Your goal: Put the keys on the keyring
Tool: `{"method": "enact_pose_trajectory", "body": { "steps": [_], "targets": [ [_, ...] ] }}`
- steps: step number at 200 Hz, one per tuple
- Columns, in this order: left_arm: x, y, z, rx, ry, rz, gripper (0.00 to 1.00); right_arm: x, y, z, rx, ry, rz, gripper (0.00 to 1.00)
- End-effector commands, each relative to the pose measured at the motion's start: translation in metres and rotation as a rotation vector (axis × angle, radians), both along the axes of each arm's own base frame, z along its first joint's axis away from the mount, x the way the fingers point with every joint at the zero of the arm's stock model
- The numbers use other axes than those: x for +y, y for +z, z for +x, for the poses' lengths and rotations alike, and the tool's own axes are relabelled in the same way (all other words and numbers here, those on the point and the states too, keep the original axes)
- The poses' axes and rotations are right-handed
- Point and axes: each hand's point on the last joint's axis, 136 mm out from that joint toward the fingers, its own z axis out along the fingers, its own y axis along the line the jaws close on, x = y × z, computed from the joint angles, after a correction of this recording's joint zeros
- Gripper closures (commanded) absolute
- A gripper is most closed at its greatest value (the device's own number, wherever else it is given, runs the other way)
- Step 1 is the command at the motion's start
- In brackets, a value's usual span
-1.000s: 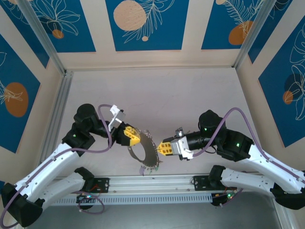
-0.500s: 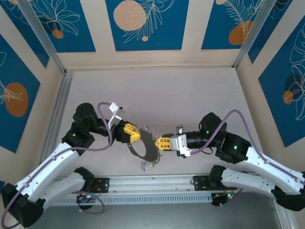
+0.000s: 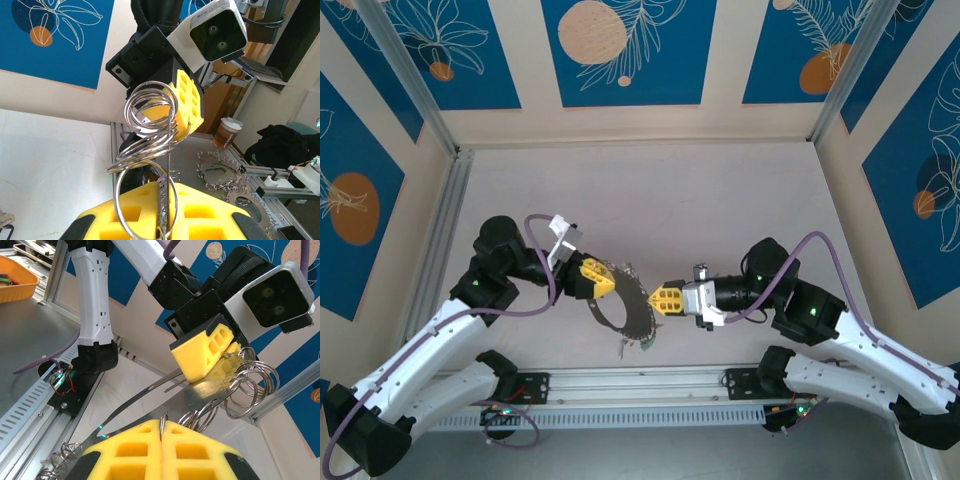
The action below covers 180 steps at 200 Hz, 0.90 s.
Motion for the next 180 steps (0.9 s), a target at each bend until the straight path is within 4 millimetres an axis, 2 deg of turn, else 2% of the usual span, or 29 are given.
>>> {"method": "enact_pose_trajectory", "body": {
  "steps": [1, 13, 30, 48, 58, 64, 81, 95, 96, 101, 105, 122, 142, 146, 165, 180],
  "targets": [
    [-0.001, 0.001, 0.024, -0.020, 0.129, 0.009, 1.00, -0.002, 0.010, -0.023, 0.041, 0.132, 0.065, 1.00],
    [-0.002, -0.003, 0.029, -0.013, 0.147, 0.027, 0.99, -0.001, 0.013, -0.024, 0.060, 0.151, 0.086, 1.00],
    [-0.002, -0.001, 0.029, -0.011, 0.152, 0.029, 0.91, 0.001, 0.014, -0.023, 0.079, 0.154, 0.104, 1.00],
    [-0.002, 0.000, 0.029, -0.013, 0.152, 0.029, 0.91, 0.002, 0.013, -0.022, 0.093, 0.154, 0.119, 1.00],
    [-0.001, 0.001, 0.029, -0.012, 0.154, 0.030, 0.86, 0.003, 0.013, -0.021, 0.098, 0.152, 0.128, 1.00],
    [-0.001, 0.001, 0.029, -0.010, 0.157, 0.033, 0.78, 0.003, 0.013, -0.020, 0.103, 0.150, 0.133, 1.00],
    [-0.001, 0.001, 0.032, -0.013, 0.183, 0.038, 0.47, 0.004, 0.015, -0.020, 0.106, 0.150, 0.157, 1.00],
    [0.002, 0.001, 0.035, -0.032, 0.229, 0.052, 0.32, 0.004, 0.016, -0.019, 0.112, 0.148, 0.169, 1.00],
    [0.002, 0.002, 0.036, -0.034, 0.234, 0.053, 0.30, 0.004, 0.016, -0.019, 0.113, 0.148, 0.170, 1.00],
    [0.004, 0.001, 0.039, -0.046, 0.261, 0.068, 0.05, 0.004, 0.017, -0.019, 0.115, 0.146, 0.172, 1.00],
    [0.005, -0.001, 0.041, -0.056, 0.287, 0.083, 0.00, 0.004, 0.017, -0.019, 0.116, 0.145, 0.174, 1.00],
    [0.014, -0.004, 0.054, -0.113, 0.407, 0.149, 0.00, 0.003, 0.020, -0.015, 0.126, 0.126, 0.183, 1.00],
    [0.024, 0.003, 0.060, -0.184, 0.494, 0.155, 0.01, 0.005, 0.022, -0.005, 0.166, 0.086, 0.187, 1.00],
    [0.025, 0.006, 0.059, -0.195, 0.496, 0.146, 0.05, 0.005, 0.023, -0.003, 0.174, 0.079, 0.189, 1.00],
    [0.025, 0.018, 0.045, -0.247, 0.456, 0.091, 0.37, 0.006, 0.025, 0.007, 0.216, 0.044, 0.207, 1.00],
    [0.022, 0.021, 0.035, -0.263, 0.417, 0.064, 0.46, 0.005, 0.028, 0.014, 0.244, 0.019, 0.230, 1.00]
  ]
}}
